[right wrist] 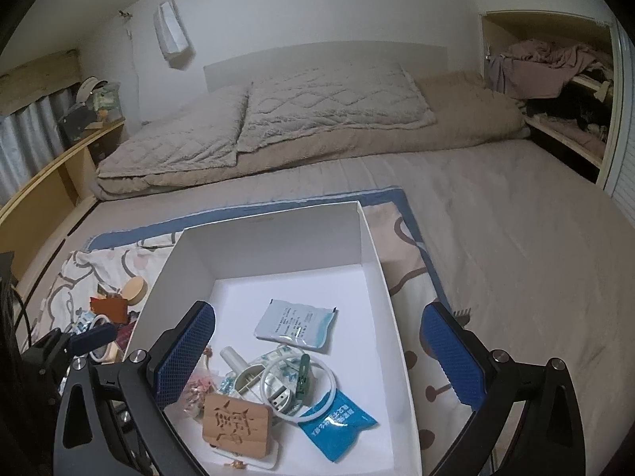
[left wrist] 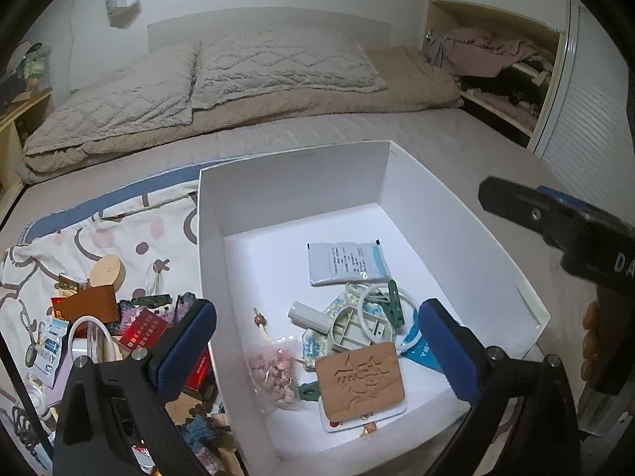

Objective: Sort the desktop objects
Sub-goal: 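Withdraw both tools up and back from the white box toward the pile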

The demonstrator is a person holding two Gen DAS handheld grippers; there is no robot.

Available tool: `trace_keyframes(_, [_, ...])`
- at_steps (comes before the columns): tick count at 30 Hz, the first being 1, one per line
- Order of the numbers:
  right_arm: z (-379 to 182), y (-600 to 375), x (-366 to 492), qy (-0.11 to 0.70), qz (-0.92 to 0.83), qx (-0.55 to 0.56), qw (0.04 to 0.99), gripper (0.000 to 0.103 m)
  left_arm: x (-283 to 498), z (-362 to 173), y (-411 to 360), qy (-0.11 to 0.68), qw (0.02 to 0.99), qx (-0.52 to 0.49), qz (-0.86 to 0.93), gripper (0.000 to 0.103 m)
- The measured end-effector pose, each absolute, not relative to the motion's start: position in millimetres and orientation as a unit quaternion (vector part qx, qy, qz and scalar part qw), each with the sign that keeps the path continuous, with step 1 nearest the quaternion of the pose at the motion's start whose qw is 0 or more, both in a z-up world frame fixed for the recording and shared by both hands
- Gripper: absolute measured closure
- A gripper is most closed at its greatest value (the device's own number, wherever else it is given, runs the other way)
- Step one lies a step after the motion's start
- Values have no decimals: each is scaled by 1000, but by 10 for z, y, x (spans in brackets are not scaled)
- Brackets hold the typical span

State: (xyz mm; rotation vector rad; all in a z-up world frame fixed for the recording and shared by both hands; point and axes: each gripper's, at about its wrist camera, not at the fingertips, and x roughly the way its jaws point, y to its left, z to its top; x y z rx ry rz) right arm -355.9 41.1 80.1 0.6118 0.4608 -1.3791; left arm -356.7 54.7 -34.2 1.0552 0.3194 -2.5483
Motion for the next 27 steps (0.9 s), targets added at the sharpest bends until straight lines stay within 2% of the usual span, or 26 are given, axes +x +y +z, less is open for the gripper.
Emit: trace_keyframes(27, [1249, 1198, -3353, 171, -609, 250, 733, 0, -3068, 225, 638, 84, 197, 308, -927, 1])
